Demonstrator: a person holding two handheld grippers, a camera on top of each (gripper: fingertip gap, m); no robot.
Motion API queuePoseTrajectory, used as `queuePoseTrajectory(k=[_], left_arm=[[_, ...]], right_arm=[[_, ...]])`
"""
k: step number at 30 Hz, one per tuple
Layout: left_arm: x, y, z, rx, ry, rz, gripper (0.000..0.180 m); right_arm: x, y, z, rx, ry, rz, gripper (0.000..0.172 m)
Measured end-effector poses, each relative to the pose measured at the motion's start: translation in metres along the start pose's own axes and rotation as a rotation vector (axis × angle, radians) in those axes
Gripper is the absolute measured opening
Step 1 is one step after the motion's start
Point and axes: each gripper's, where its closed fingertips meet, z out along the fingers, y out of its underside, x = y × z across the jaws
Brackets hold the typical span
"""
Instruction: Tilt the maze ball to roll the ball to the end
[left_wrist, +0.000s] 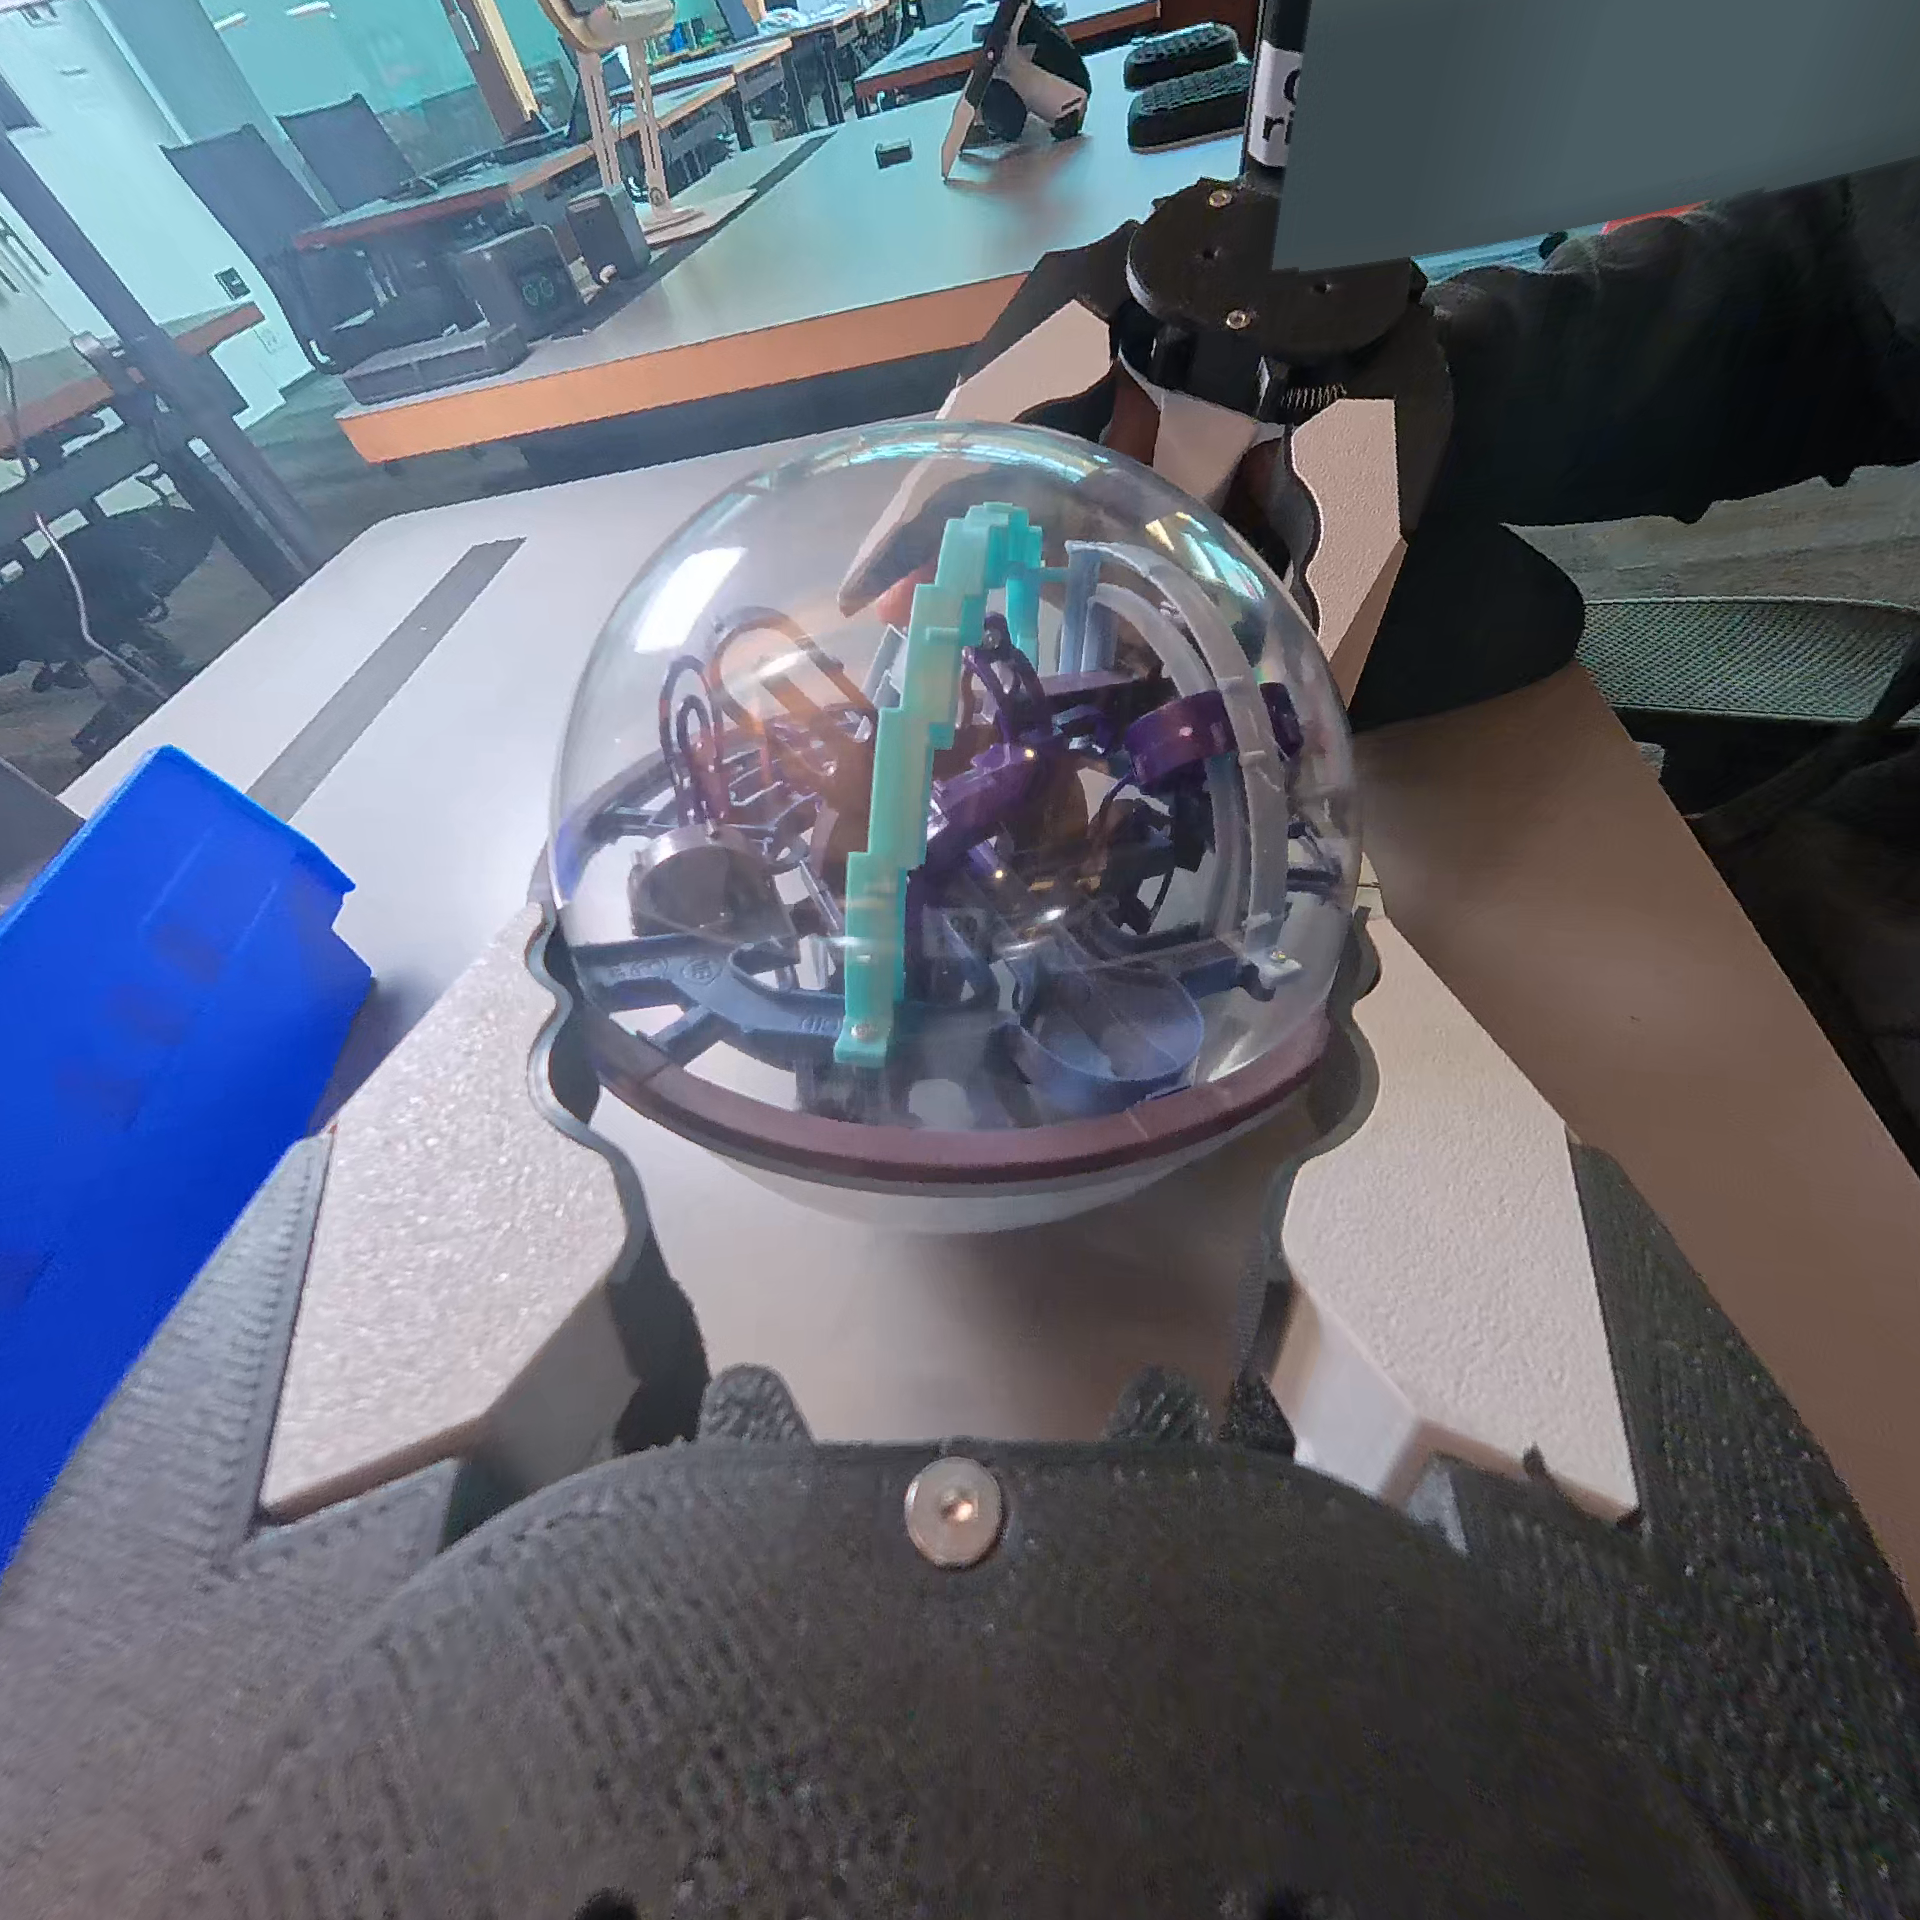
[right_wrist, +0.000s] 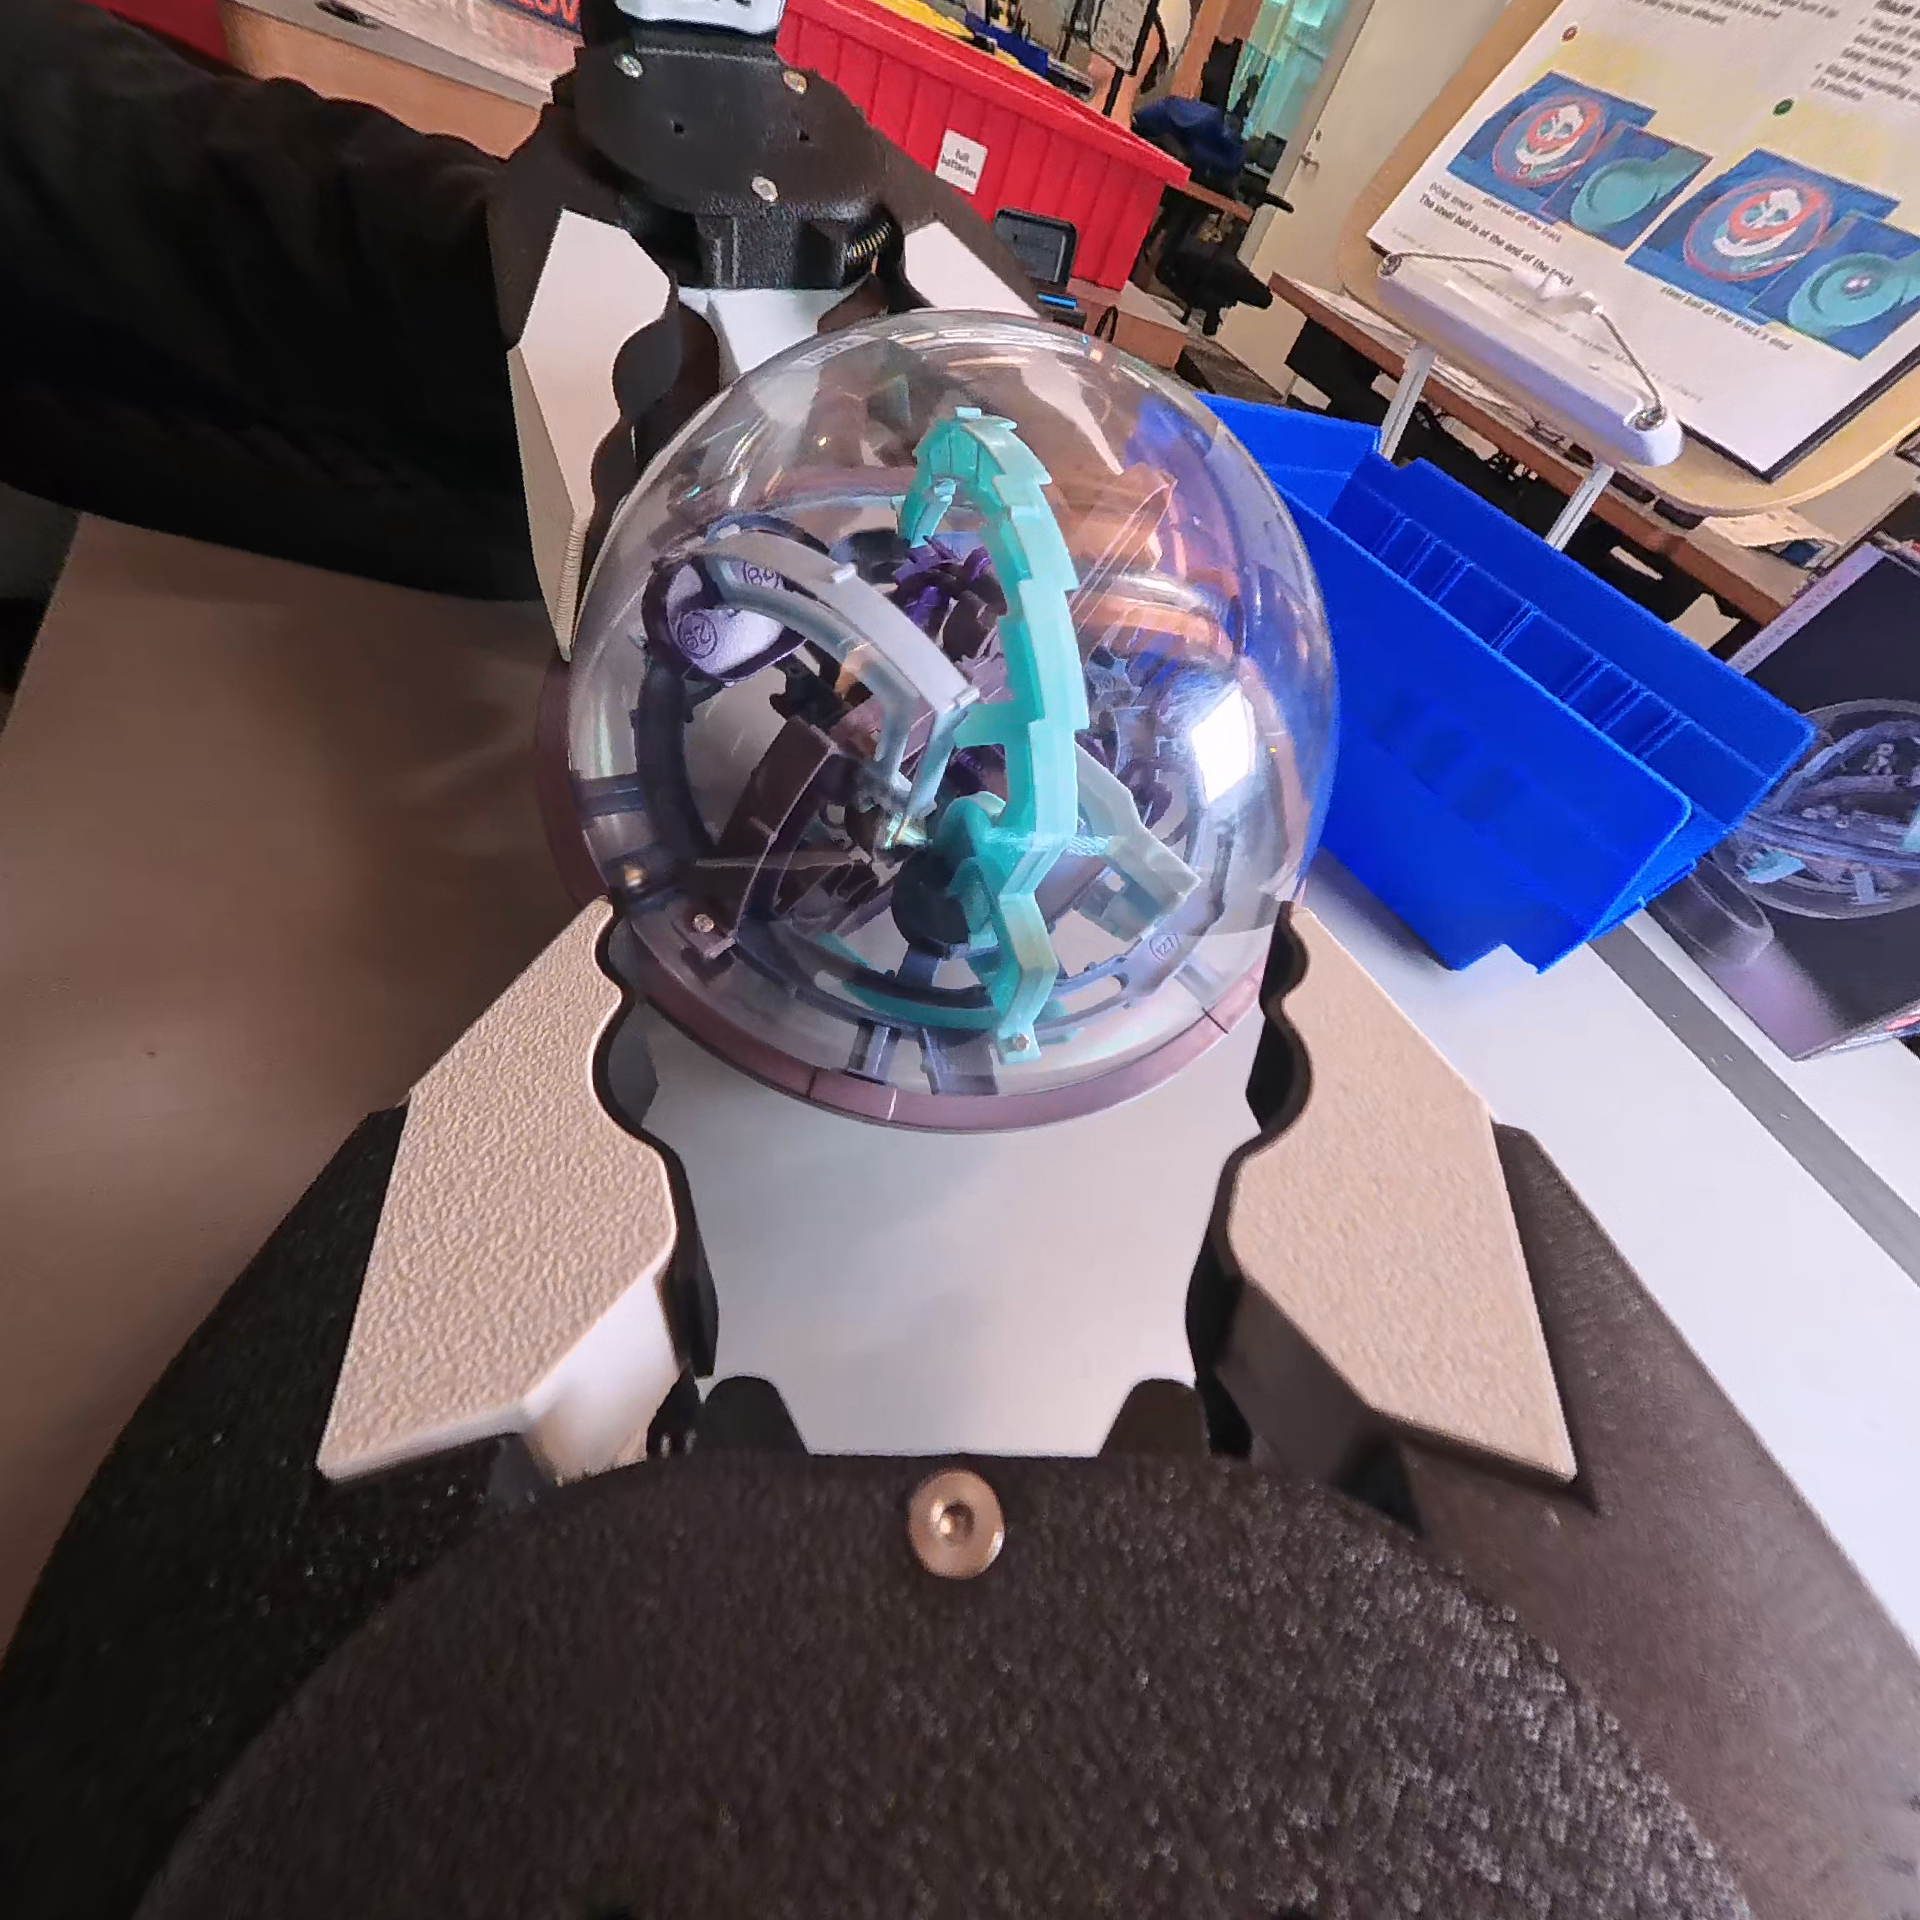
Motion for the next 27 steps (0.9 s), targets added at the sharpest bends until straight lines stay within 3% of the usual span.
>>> queuePoseTrajectory(k=[27], left_arm=[[0.0023, 0.0032, -0.0044, 0.03, 0.002, 0.02, 0.14]], right_arm=[[-0.0034, -0.0062, 0.0022, 0.037, 0.011, -0.009, 0.117]])
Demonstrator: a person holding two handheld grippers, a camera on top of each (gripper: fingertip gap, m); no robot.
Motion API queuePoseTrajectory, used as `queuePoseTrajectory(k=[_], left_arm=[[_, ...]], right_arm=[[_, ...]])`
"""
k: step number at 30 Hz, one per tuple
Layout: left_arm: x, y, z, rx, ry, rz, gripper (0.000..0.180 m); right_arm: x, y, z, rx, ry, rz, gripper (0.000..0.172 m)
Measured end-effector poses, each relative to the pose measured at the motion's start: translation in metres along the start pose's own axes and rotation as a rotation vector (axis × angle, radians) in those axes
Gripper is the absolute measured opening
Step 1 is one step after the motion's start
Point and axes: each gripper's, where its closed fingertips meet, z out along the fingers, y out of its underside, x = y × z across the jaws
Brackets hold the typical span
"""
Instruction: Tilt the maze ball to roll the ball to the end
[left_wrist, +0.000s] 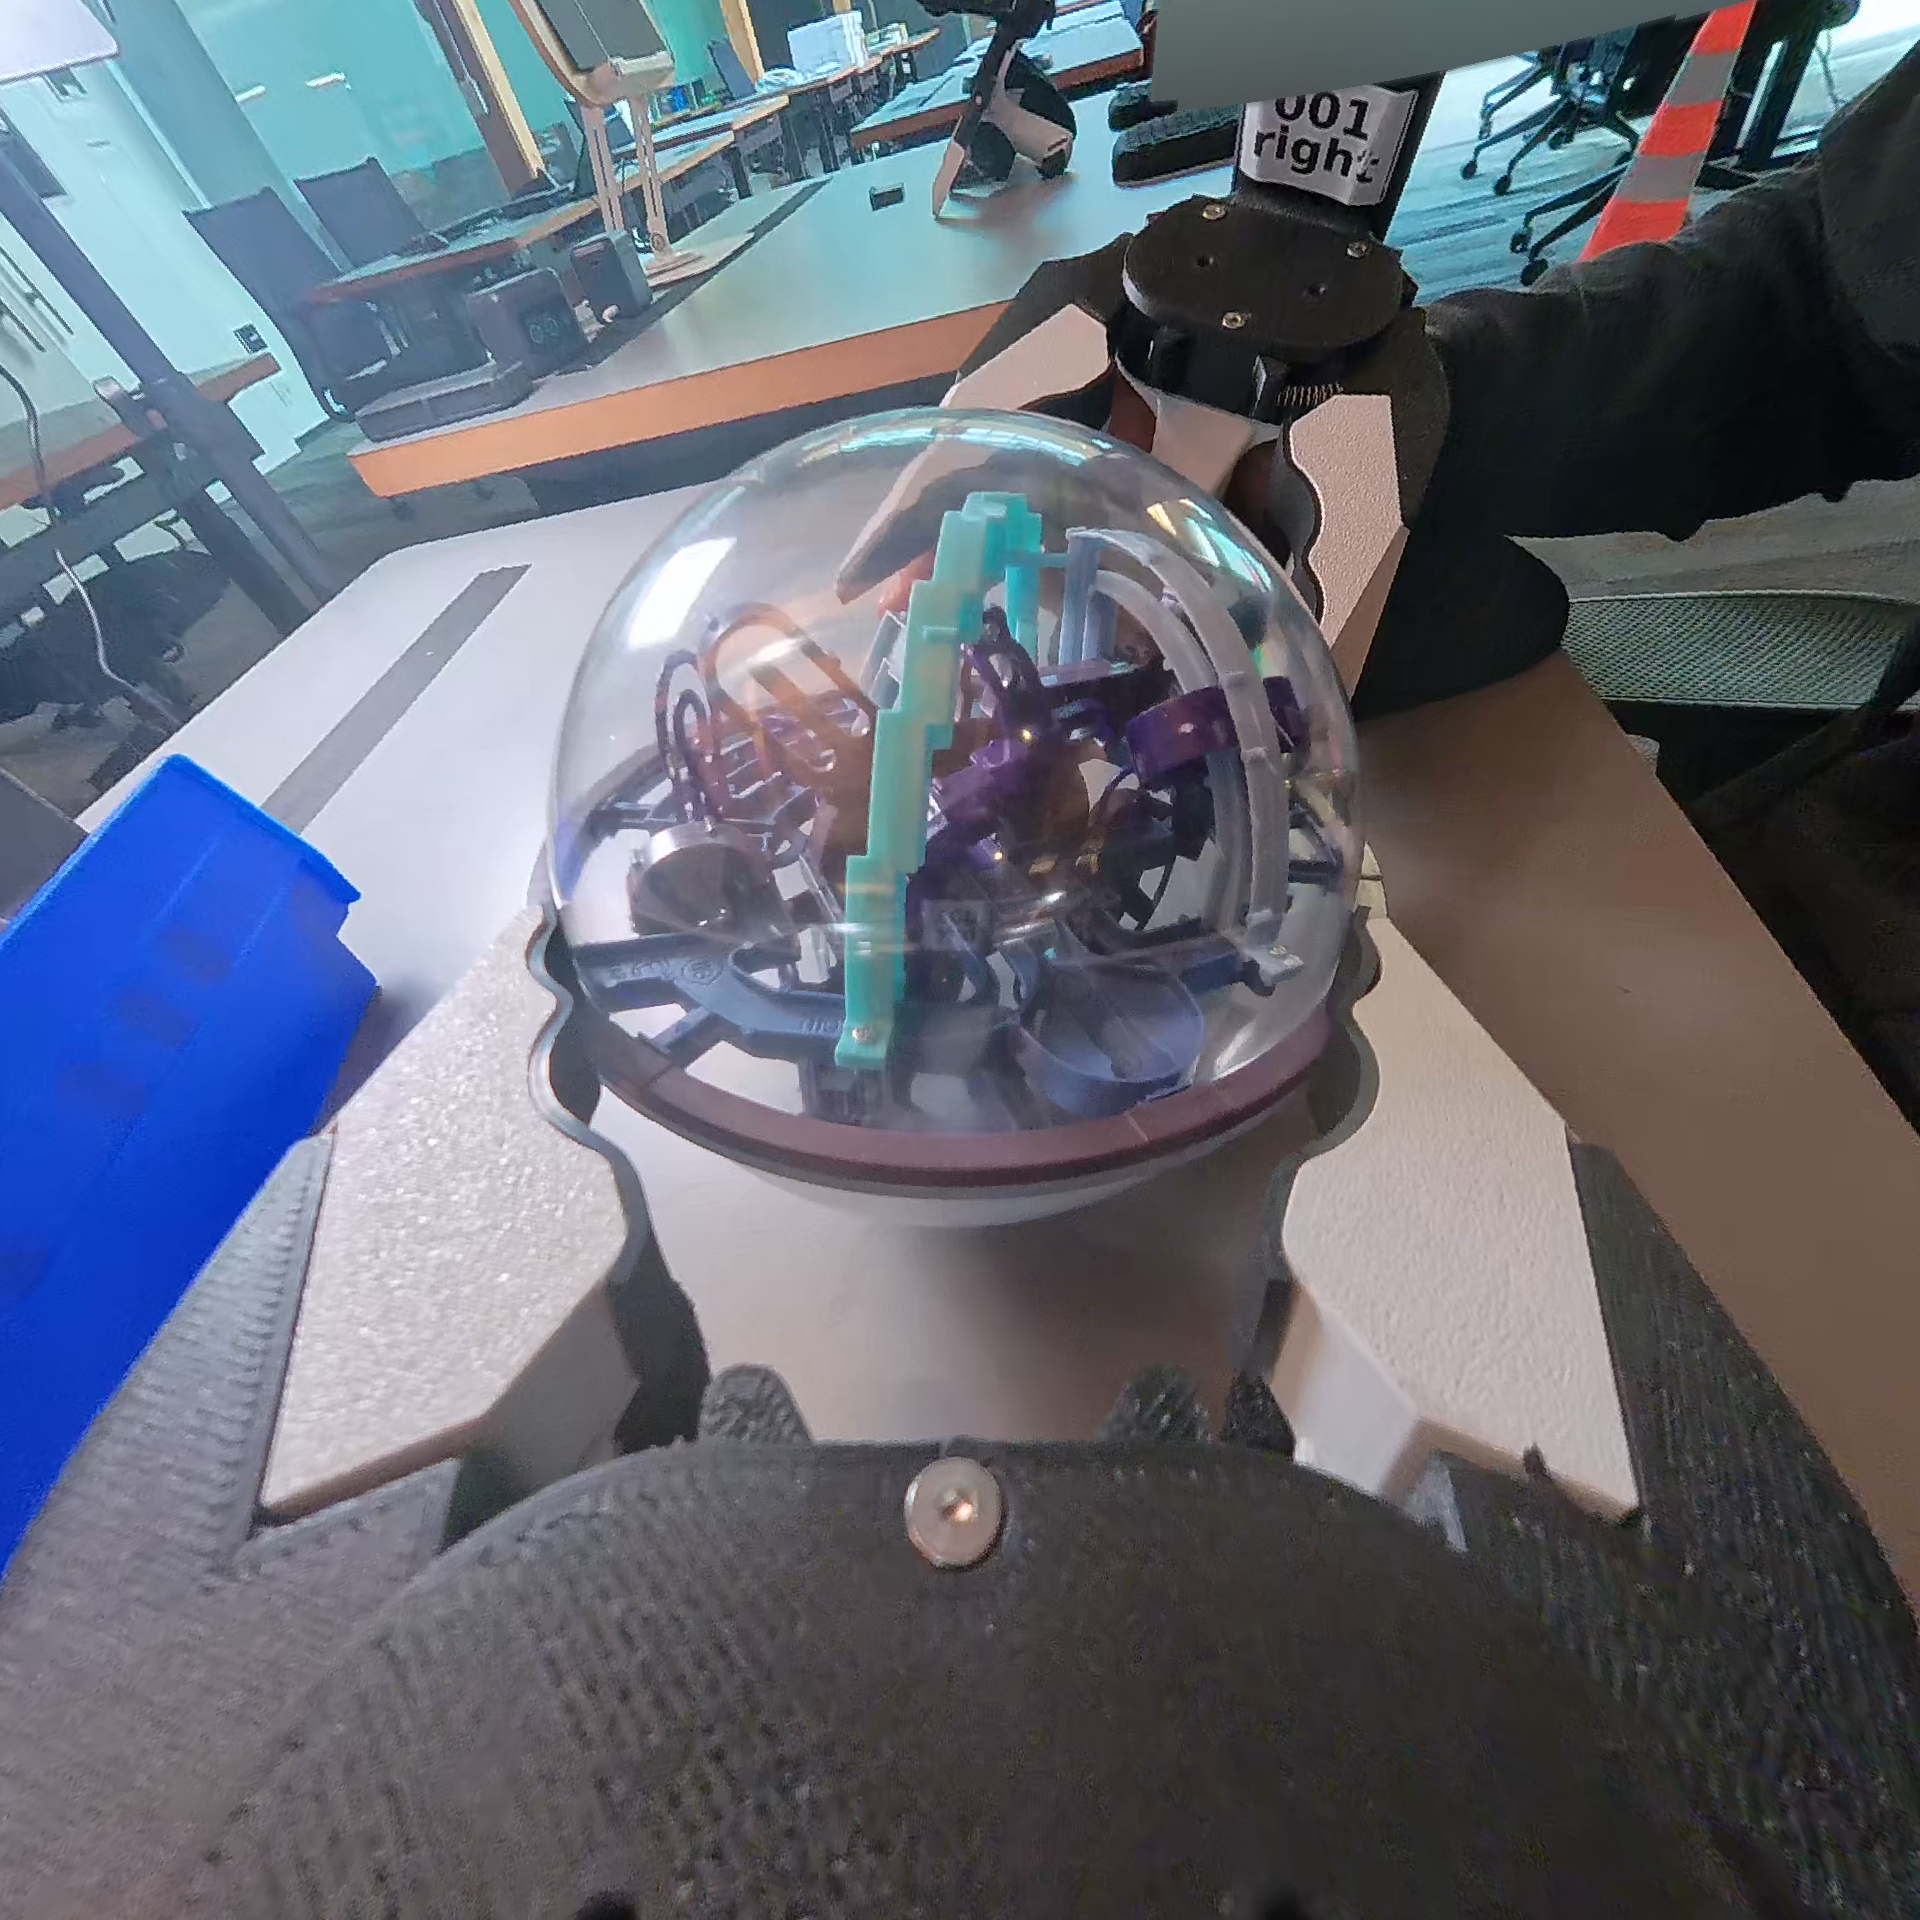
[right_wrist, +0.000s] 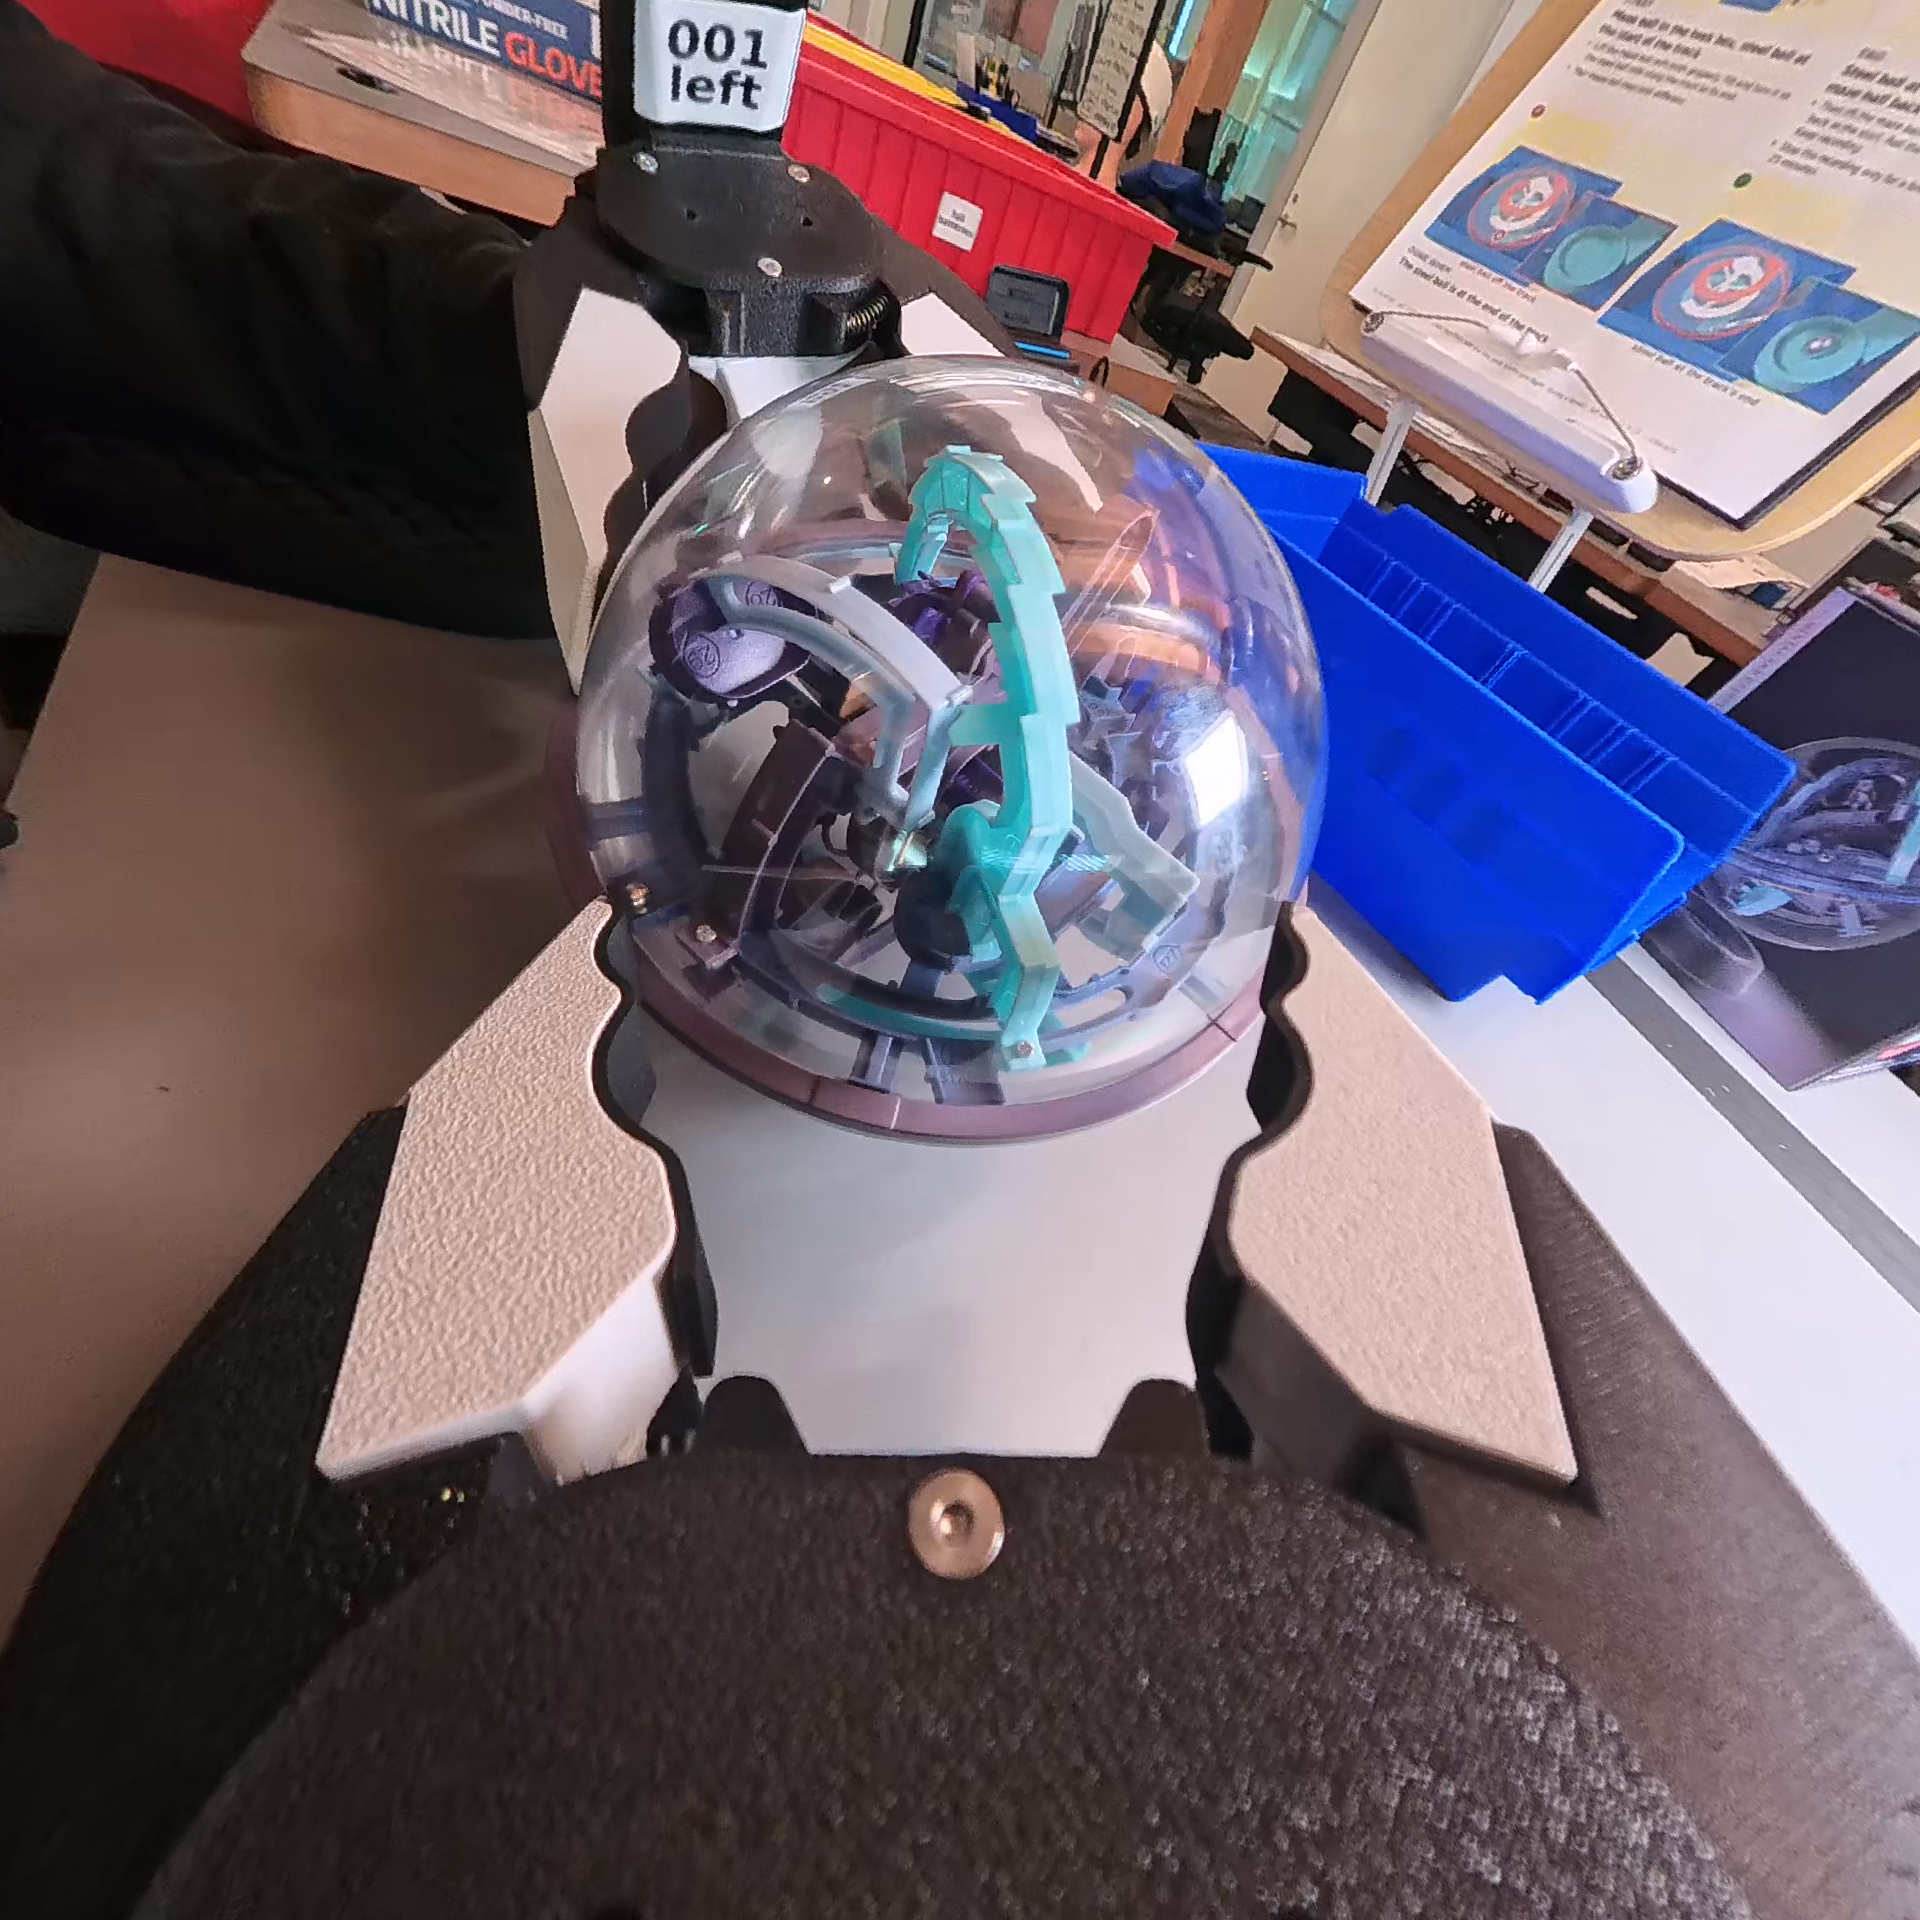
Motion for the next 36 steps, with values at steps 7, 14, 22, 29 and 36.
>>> queuePoseTrajectory(k=[7, 14, 22, 29, 36], left_arm=[[0.002, 0.003, -0.004, 0.014, -0.002, 0.031, 0.139], [0.005, 0.012, -0.004, -0.011, -0.012, 0.085, 0.139], [0.001, 0.011, -0.003, 0.014, -0.011, 0.027, 0.138], [-0.005, 0.012, -0.002, 0.018, -0.007, -0.069, 0.138], [-0.007, 0.011, -0.003, 0.032, 0.011, -0.155, 0.137]], right_arm=[[-0.003, -0.005, 0.0, 0.027, -0.008, -0.009, 0.115], [-0.005, -0.005, 0.0, 0.045, -0.03, 0.009, 0.117], [0.0, -0.004, -0.001, 0.069, -0.04, 0.072, 0.115], [0.006, -0.003, -0.002, 0.078, -0.044, 0.149, 0.11], [0.008, -0.002, -0.001, 0.075, -0.05, 0.178, 0.108]])
